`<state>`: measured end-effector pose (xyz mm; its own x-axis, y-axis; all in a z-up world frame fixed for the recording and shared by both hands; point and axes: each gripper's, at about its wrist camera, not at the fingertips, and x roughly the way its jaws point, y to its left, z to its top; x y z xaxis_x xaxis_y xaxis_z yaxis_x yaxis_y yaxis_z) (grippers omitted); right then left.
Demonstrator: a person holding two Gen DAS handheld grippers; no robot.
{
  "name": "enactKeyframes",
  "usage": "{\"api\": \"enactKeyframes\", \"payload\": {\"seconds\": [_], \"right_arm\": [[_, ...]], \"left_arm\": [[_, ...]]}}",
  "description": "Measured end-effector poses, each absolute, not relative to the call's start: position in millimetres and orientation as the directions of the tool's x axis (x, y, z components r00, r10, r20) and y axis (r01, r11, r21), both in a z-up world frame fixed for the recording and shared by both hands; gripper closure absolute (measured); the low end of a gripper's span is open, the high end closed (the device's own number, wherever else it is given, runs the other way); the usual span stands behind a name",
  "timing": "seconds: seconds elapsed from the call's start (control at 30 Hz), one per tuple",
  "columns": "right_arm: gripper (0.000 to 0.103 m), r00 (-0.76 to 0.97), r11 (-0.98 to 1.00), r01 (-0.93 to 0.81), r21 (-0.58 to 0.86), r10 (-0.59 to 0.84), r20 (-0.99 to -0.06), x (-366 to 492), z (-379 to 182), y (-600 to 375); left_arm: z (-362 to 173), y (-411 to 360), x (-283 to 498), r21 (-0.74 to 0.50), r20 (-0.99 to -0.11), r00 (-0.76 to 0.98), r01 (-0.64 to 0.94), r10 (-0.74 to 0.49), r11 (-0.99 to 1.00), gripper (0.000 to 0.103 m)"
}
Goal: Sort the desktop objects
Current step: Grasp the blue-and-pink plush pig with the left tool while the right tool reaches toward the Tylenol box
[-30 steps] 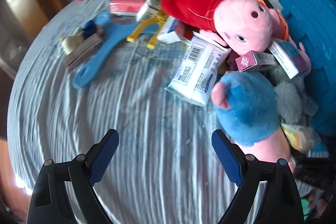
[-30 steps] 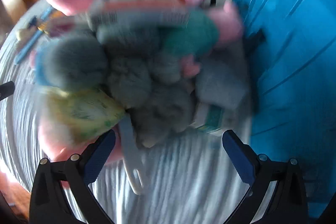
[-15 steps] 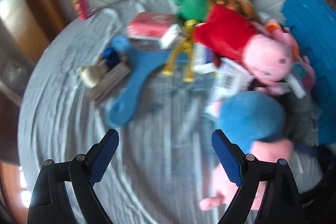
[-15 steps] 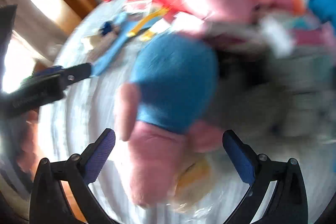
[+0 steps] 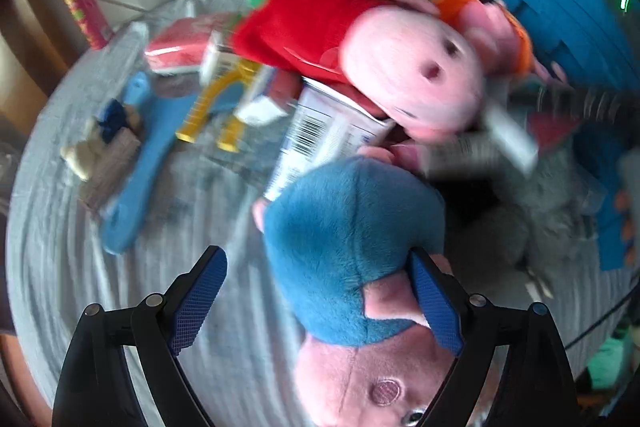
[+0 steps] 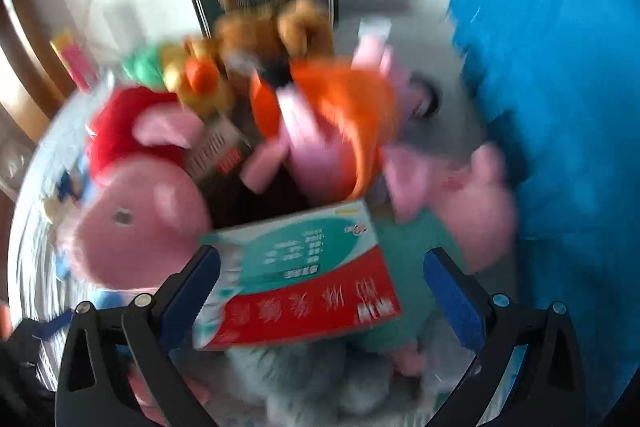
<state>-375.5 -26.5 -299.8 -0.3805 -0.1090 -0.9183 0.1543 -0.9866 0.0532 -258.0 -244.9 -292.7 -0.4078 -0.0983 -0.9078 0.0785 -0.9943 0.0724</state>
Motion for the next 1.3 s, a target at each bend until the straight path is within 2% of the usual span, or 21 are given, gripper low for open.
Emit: {"api": "enactKeyframes", "payload": {"seconds": [0.1, 0.2, 0.23, 0.37, 0.5, 0.57, 0.67, 0.8, 0.9, 0.97, 1.03, 1.1, 1.17, 1.3], "right_arm": [[0.000, -0.335, -0.974, 0.223, 0.041, -0.116, -0.935, -354.7, -317.2, -30.8], [0.000, -0.206, -0.959, 0.231, 0.167, -0.215, -0.955, -318.4, -331.8, -18.5], [0.000, -0.194, -0.960, 0.228, 0.161, -0.207, -0.959, -307.9, -336.6, -15.1], [0.000, -0.291, -0.971, 0.175, 0.163, -0.209, -0.934, -271.9, -318.1, 5.1], [0.000, -0.527, -0.974, 0.143, 0.176, -0.226, -0.819, -230.5, -257.0, 20.9], [0.000, -0.530, -0.964, 0.134, 0.231, -0.267, -0.805, -219.0, -254.8, 23.6], [0.000, -0.369, -0.932, 0.107, 0.347, -0.361, -0.856, -222.1, -289.8, 23.0], [0.000, -0.297, -0.939, 0.115, 0.323, -0.343, -0.891, -215.3, -318.9, 6.5], [0.000, -0.267, -0.934, 0.122, 0.336, -0.357, -0.895, -207.6, -330.6, -4.4], [0.000, -0.252, -0.936, 0.137, 0.325, -0.350, -0.902, -205.1, -336.6, -13.3], [0.000, -0.239, -0.938, 0.154, 0.310, -0.340, -0.910, -202.7, -343.0, -23.1], [0.002, -0.230, -0.942, 0.174, 0.286, -0.322, -0.919, -200.3, -347.5, -30.9], [0.011, -0.228, -0.940, 0.194, 0.281, -0.322, -0.919, -195.9, -346.5, -36.0], [0.027, -0.217, -0.933, 0.210, 0.293, -0.336, -0.916, -191.0, -342.0, -44.8]], "left_arm": [[-285.0, -266.8, -259.4, 0.138, -0.889, -0.420, 0.140, -0.185, -0.981, 0.010], [-279.3, -290.1, -261.1, 0.179, -0.875, -0.416, 0.195, -0.246, -0.964, 0.009], [-277.0, -296.1, -261.2, 0.177, -0.877, -0.411, 0.202, -0.248, -0.963, 0.009], [-251.5, -305.7, -247.4, 0.045, -0.886, -0.448, 0.180, -0.123, -0.983, 0.009], [-230.2, -303.5, -223.3, -0.083, -0.872, -0.490, 0.158, -0.005, -0.984, 0.006], [-236.6, -293.6, -219.8, -0.088, -0.880, -0.474, 0.130, 0.016, -0.988, 0.006], [-256.8, -270.8, -220.9, 0.010, -0.904, -0.424, 0.095, -0.049, -0.995, 0.006], [-292.6, -244.1, -218.0, 0.041, -0.936, -0.349, 0.042, -0.053, -0.998, 0.006], [-316.5, -233.7, -219.3, 0.058, -0.950, -0.306, 0.031, -0.064, -0.998, 0.000], [-329.7, -232.9, -221.6, 0.054, -0.961, -0.269, 0.033, -0.061, -0.998, 0.000], [-327.9, -237.8, -218.8, 0.054, -0.959, -0.275, 0.040, -0.063, -0.998, 0.008], [-311.4, -247.4, -211.6, 0.048, -0.948, -0.312, 0.043, -0.059, -0.998, 0.027], [-291.3, -260.7, -203.3, 0.074, -0.930, -0.357, 0.057, -0.090, -0.996, 0.031], [-278.4, -287.3, -192.7, 0.128, -0.912, -0.381, 0.080, -0.149, -0.989, 0.031]]}}
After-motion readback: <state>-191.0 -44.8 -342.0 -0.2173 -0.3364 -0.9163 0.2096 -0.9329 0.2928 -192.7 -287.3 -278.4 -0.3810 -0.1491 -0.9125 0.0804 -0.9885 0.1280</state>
